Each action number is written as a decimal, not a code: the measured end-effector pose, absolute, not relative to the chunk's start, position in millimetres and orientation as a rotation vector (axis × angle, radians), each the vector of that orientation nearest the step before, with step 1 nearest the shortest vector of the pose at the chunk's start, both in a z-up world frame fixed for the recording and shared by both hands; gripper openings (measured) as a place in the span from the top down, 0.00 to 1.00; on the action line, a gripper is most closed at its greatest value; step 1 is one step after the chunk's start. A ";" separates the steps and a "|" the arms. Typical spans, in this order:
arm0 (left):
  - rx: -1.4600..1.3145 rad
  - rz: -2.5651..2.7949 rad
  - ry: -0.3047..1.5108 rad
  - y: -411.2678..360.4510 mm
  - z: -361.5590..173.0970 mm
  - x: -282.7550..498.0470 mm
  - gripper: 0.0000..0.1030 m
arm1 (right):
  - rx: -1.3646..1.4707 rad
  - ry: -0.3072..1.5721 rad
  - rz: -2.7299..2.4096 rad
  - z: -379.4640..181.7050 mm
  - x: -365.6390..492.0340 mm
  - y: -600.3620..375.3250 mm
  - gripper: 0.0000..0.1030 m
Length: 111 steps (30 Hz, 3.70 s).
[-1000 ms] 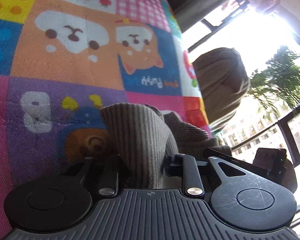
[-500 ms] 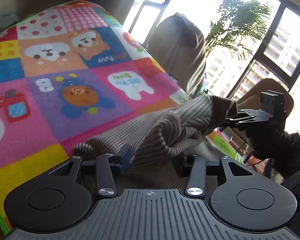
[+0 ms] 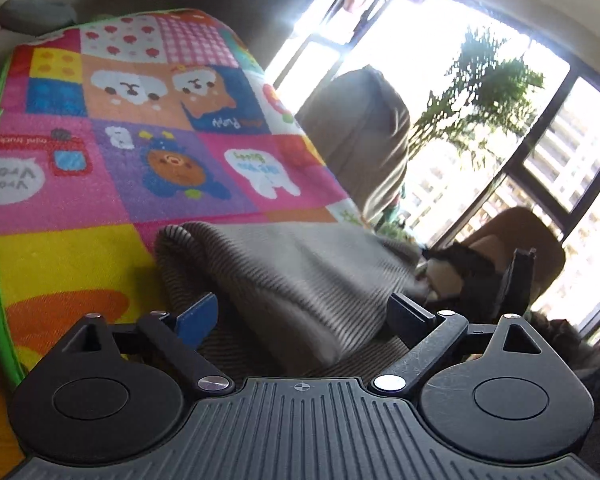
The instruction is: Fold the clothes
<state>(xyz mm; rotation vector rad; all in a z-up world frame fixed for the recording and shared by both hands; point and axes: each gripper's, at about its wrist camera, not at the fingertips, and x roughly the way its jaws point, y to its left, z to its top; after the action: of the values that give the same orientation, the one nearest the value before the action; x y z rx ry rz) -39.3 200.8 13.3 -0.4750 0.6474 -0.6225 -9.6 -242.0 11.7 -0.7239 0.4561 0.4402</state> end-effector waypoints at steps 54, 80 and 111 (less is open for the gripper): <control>-0.422 -0.660 0.727 149.0 10.4 7.0 0.50 | 0.203 0.729 0.805 37.4 58.5 -254.0 0.60; -0.461 -0.670 0.705 148.0 5.9 -4.3 0.72 | 0.189 0.674 0.788 39.9 34.6 -259.2 0.74; -0.372 -0.576 0.740 154.5 -12.7 29.5 0.07 | -0.150 0.652 0.752 -5.1 8.5 -204.8 0.00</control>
<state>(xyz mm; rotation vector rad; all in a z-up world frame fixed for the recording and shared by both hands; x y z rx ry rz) 29.5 154.5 -12.7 -0.3725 0.7398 -0.5762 8.6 -204.8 -5.1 -0.1498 0.6524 0.7519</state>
